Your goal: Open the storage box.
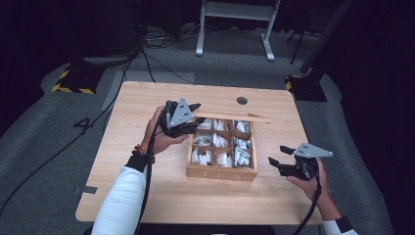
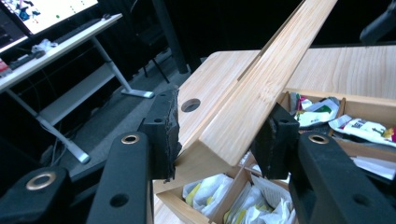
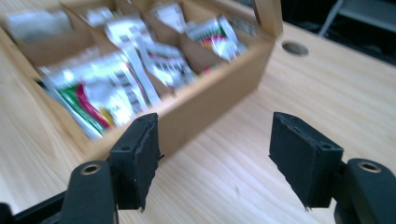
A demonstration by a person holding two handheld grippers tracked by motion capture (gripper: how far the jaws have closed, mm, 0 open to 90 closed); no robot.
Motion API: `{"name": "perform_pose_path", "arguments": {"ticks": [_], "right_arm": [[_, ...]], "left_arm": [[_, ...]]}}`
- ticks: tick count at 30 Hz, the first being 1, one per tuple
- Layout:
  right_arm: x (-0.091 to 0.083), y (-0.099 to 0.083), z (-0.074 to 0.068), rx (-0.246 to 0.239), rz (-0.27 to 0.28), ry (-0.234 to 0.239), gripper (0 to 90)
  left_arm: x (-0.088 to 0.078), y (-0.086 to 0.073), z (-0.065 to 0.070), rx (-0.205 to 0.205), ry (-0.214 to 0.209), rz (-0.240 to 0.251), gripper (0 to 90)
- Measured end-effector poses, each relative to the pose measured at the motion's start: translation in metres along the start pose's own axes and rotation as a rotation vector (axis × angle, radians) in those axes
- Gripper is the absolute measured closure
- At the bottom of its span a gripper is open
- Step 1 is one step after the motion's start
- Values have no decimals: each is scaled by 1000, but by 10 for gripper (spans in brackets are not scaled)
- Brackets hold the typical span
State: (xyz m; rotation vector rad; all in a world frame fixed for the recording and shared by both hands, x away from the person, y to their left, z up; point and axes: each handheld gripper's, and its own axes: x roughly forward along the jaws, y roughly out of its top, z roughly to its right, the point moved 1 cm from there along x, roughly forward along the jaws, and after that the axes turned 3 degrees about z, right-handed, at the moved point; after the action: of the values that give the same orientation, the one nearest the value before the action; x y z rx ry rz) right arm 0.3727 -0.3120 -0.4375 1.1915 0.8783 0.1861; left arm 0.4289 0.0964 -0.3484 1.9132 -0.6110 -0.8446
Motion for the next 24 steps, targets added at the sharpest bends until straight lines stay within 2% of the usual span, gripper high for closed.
{"name": "perform_pose_path", "arguments": {"ticks": [5, 8, 11, 14, 24], "right_arm": [[4, -13, 8, 18, -45, 0, 327], [8, -26, 15, 35, -93, -1, 318], [10, -33, 20, 63, -116, 1, 317], [14, -42, 24, 72, -141, -4, 316], [22, -56, 31, 127, -140, 22, 309]], "left_arm": [[3, 3, -6, -16, 0, 5, 560], [5, 6, -11, -33, -5, 16, 556], [6, 7, -14, -51, -6, 26, 551], [8, 8, -17, -61, -6, 30, 547], [13, 13, -26, -93, -2, 40, 535]]}}
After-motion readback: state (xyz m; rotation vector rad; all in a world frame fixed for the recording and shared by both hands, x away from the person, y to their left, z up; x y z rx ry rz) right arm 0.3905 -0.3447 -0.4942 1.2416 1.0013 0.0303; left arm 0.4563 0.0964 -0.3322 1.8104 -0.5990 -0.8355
